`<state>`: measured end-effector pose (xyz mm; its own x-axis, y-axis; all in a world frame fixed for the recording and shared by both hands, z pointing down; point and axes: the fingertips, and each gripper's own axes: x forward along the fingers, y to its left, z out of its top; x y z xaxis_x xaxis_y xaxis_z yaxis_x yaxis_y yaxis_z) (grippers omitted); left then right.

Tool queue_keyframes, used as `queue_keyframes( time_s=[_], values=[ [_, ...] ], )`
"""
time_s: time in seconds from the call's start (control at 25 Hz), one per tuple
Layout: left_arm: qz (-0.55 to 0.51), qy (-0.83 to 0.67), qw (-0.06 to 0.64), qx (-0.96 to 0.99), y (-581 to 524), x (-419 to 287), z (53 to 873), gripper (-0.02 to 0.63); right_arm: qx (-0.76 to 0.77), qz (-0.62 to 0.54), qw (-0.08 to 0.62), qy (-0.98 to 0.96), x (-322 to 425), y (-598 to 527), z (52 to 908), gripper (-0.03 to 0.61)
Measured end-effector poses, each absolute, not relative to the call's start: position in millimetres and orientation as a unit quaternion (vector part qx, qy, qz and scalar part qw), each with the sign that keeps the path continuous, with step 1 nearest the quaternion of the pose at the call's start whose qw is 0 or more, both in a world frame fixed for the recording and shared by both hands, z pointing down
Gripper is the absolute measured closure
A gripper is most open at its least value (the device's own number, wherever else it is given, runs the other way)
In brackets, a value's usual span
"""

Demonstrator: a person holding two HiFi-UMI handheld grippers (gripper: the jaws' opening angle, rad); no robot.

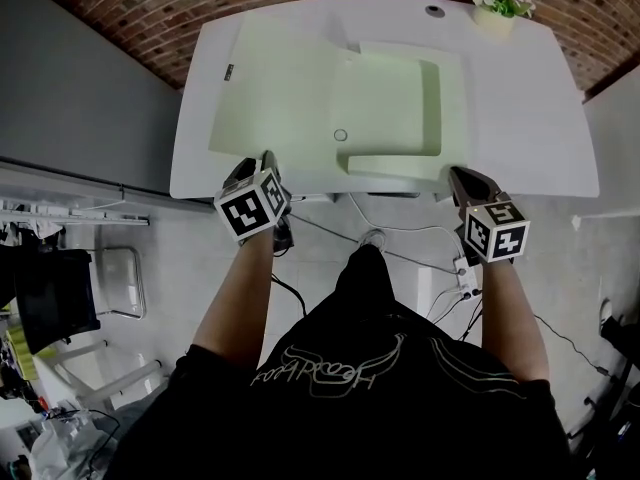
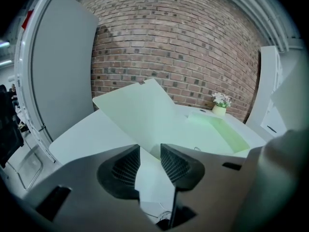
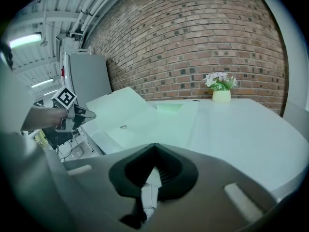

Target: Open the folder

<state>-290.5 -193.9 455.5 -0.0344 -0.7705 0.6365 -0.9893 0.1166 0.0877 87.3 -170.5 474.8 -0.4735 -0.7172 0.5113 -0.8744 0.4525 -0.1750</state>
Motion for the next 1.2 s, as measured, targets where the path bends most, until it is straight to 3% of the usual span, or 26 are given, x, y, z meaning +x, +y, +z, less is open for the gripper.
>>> queue_keyframes(
  time_s=[1.2],
  values=[
    [0.2, -0.636, 0.434, 0.606, -193, -315, 531, 0.472, 0.494, 0.221, 0.191, -0.819, 88, -163, 475, 0.578]
  ],
)
